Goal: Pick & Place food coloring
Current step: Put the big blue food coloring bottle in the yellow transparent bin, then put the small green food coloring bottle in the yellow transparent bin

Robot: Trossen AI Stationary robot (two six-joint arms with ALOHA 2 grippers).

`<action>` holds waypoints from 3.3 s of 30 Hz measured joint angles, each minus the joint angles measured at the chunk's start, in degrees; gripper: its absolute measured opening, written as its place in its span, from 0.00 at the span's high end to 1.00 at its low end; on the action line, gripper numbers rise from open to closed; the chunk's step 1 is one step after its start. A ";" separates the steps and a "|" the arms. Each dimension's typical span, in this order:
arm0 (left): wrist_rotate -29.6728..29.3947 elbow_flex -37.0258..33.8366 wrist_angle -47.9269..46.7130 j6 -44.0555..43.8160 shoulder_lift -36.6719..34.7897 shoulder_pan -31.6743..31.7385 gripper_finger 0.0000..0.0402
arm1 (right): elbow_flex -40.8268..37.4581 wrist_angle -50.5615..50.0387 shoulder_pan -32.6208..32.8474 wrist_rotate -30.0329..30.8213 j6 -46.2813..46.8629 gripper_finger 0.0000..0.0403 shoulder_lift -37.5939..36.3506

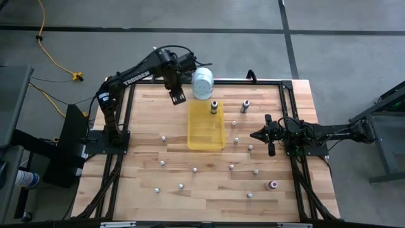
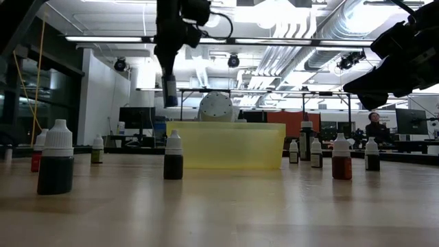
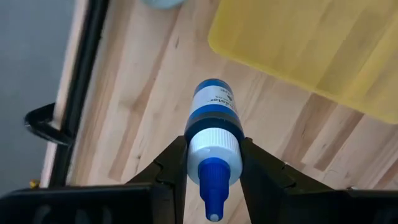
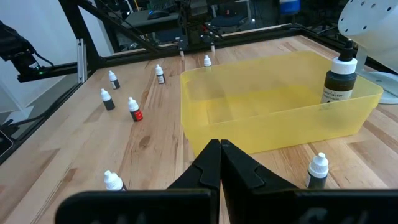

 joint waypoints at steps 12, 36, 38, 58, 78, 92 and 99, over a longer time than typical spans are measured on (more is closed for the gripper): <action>0.17 2.99 0.18 -7.11 0.49 -6.03 0.75 | 0.00 -0.02 0.00 0.00 0.00 1.00 0.00; -2.34 2.88 6.66 -10.52 14.93 -10.49 0.75 | 0.00 -0.06 0.00 0.00 0.00 1.00 0.00; -2.83 2.85 6.97 -10.50 15.78 -9.87 0.75 | 0.00 -0.04 0.00 0.00 0.00 1.00 0.00; -3.33 2.85 9.72 -7.89 19.41 -6.35 0.75 | 0.00 -0.02 0.00 0.00 0.00 1.00 0.00; -0.53 2.85 10.57 -7.70 20.00 -6.20 0.64 | 0.00 -0.02 0.00 0.00 0.00 1.00 0.00; -1.31 4.51 9.89 -6.83 20.04 -6.20 0.61 | 0.00 -0.02 0.00 0.00 0.00 1.00 0.00; -1.51 13.67 7.03 -6.36 20.02 -6.22 0.61 | 0.00 -0.02 0.00 0.00 0.00 1.00 0.00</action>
